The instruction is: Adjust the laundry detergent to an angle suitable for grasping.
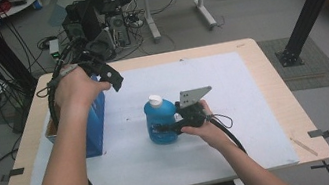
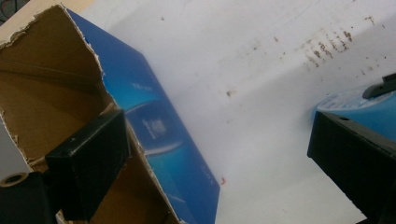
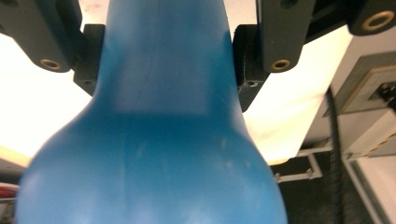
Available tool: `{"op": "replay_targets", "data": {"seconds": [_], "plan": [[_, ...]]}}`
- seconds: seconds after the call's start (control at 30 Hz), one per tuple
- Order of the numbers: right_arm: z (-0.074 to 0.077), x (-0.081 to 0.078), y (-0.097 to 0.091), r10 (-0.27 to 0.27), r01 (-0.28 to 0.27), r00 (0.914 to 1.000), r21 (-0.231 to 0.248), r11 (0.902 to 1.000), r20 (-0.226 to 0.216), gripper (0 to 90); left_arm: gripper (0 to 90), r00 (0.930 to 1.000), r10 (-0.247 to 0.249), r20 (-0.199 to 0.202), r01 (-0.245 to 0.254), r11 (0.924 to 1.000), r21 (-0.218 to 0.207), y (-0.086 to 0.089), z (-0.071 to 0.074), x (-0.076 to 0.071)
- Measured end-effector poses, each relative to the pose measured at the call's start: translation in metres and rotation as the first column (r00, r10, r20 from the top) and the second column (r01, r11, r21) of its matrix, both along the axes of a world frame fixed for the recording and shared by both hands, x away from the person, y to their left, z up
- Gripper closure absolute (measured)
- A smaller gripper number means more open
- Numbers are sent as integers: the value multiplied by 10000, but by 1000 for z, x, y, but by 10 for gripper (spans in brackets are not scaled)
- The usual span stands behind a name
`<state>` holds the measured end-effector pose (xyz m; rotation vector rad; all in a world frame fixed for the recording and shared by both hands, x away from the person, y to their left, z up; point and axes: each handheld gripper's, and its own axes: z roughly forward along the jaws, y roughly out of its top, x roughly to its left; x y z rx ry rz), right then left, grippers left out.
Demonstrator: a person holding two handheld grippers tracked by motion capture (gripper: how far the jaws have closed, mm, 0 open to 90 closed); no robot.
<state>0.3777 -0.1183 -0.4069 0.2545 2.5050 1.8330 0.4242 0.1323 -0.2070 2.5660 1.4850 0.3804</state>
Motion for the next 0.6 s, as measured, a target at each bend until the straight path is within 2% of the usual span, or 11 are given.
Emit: {"op": "replay_targets", "data": {"seconds": [0.07,0.17,0.43,0.5,0.6], "plan": [[-1,-1,0,109,-109,9999,-25,9999,13,446,63,10000,-19,-9,19,10000,15,0,0,0],[-4,-5,-1,653,-652,9978,122,9978,-89,446,63,10000,-7,-13,7,10000,40,-1,0,-1],[-3,-8,0,1199,-1200,9928,69,9928,76,446,62,10000,-11,-34,11,10000,78,-2,-2,0],[-3,-8,1,1481,-1482,9890,95,9889,56,446,63,10000,-1,-51,1,10000,80,-2,-3,0],[-3,-7,3,1629,-1628,9866,-23,9867,124,446,63,10000,-15,-47,16,10000,74,-2,-2,1]]}}
